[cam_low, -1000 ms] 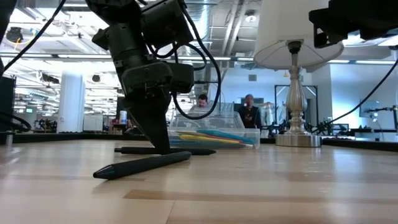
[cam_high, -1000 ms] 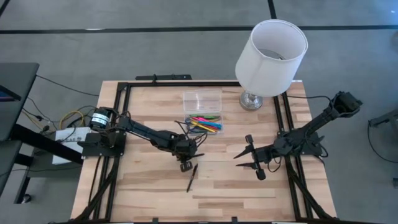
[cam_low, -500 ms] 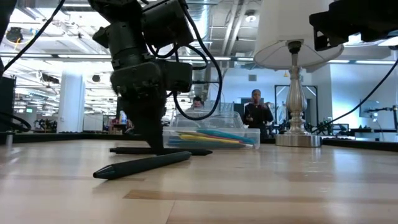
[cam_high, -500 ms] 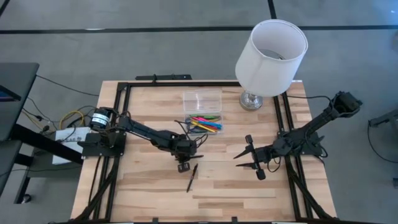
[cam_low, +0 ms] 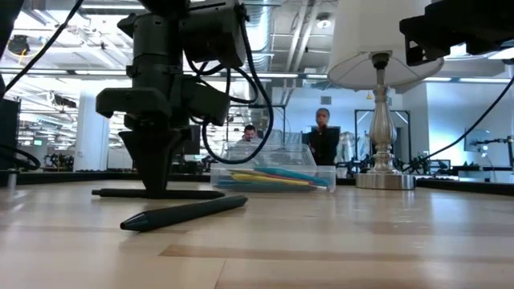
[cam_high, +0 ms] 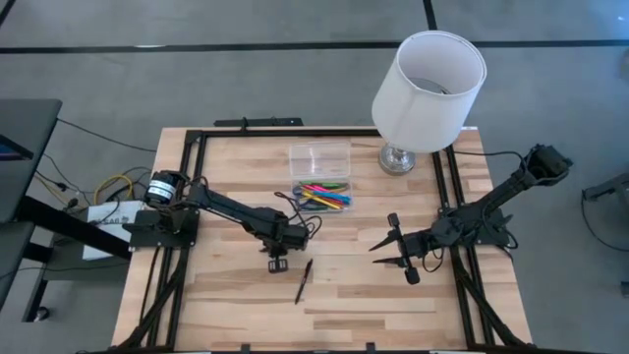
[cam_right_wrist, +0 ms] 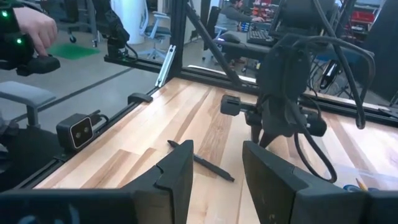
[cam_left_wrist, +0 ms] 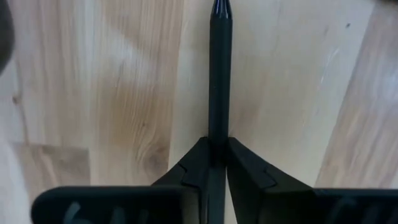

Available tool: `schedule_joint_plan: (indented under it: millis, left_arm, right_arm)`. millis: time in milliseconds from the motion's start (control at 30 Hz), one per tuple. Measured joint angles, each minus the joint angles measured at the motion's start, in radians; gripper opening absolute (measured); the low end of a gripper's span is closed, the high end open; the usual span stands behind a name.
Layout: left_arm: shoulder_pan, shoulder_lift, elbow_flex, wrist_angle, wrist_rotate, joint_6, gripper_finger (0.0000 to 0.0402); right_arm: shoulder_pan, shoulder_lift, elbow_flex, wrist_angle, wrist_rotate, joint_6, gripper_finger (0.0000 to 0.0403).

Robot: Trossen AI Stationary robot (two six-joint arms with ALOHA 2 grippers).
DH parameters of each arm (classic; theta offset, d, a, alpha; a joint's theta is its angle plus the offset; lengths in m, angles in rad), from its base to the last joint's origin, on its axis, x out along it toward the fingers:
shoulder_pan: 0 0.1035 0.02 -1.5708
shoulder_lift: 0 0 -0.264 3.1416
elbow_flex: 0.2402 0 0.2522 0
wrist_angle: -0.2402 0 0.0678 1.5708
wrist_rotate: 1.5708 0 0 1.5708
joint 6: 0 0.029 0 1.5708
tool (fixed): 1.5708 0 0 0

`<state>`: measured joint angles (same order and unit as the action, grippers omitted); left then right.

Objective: Pick & place school supplies into a supply box
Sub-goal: Put the top black pen into the supply box

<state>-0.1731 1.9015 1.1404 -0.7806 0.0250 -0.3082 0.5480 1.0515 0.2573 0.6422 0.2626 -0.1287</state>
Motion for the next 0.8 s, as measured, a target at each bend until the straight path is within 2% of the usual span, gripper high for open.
schedule_joint_plan:
  millis: [167, 367, 800]
  left_arm:
    - [-0.017, 0.000, 0.000, -0.019, -0.046, 0.017, 0.0022]
    - [-0.044, 0.000, 0.000, -0.022, -0.102, 0.018, 0.0028]
    - [-0.059, 0.000, 0.000, -0.022, -0.127, 0.004, 0.0026]
  right_arm:
    - [0.000, 0.000, 0.000, 0.001, 0.000, 0.008, 0.0134]
    - [0.000, 0.000, 0.000, 0.000, 0.000, 0.008, 0.0134]
    - [0.000, 0.000, 0.000, 0.000, 0.000, 0.008, 0.0134]
